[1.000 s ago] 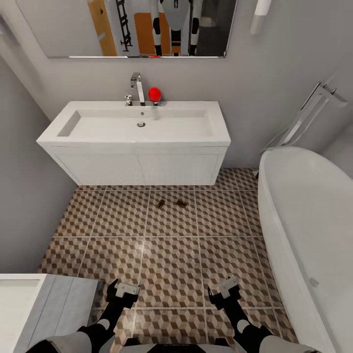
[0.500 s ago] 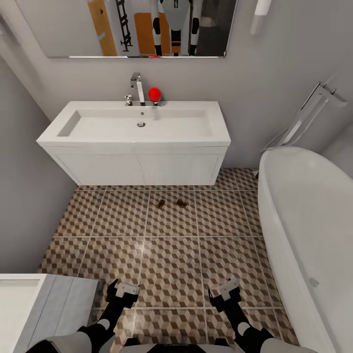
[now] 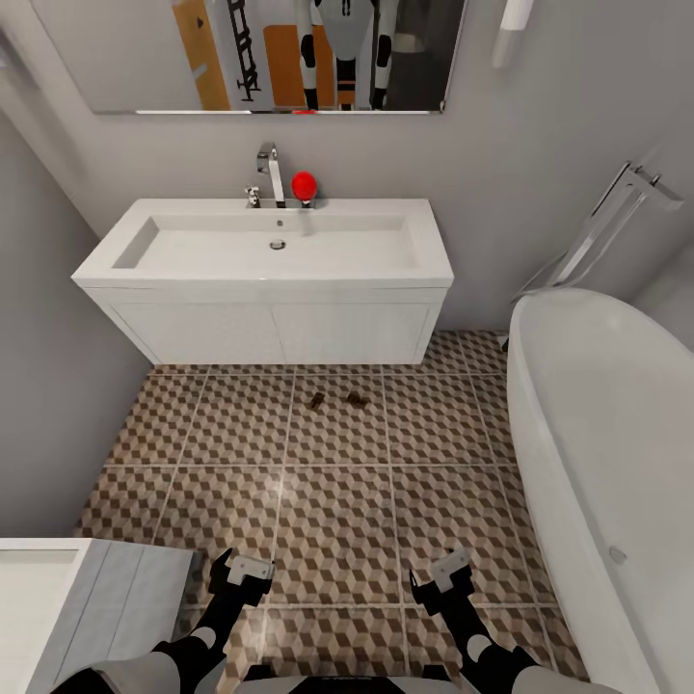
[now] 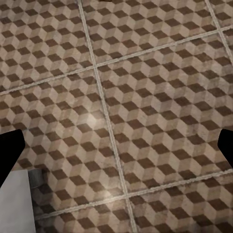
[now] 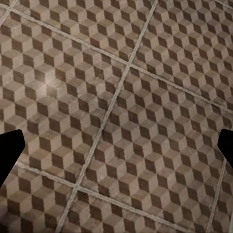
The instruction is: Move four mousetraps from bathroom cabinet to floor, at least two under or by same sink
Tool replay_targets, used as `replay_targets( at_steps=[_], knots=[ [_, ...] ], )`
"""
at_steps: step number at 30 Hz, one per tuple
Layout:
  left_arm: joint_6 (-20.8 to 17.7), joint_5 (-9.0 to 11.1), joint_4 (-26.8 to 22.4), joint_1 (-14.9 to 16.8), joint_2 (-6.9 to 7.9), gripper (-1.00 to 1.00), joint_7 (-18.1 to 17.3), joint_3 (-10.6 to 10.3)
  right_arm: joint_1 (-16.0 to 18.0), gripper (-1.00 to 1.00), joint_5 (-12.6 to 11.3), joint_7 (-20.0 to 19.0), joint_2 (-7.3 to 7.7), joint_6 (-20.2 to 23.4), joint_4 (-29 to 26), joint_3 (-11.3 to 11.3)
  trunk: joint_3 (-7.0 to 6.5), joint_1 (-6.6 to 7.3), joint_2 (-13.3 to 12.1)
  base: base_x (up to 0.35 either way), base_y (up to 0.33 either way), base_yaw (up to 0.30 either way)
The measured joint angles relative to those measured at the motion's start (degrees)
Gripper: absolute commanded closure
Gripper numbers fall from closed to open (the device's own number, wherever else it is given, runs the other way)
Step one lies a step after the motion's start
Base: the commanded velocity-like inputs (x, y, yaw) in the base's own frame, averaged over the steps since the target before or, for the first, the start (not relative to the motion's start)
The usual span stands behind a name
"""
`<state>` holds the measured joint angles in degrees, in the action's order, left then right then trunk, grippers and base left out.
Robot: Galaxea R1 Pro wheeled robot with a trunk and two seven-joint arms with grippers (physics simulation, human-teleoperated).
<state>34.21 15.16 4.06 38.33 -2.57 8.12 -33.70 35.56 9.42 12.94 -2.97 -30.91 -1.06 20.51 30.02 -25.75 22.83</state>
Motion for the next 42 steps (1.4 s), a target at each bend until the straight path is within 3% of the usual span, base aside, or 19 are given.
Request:
replay_targets(
  at_steps=[42],
  knots=[
    [-0.18, 0.0, 0.0, 0.0, 0.0, -1.0, 0.12, 0.0, -0.01, -1.0, 0.0, 0.0, 0.04, 0.0, 0.0, 0.0, 0.0, 0.0, 0.0, 0.0, 0.0, 0.0]
  ],
)
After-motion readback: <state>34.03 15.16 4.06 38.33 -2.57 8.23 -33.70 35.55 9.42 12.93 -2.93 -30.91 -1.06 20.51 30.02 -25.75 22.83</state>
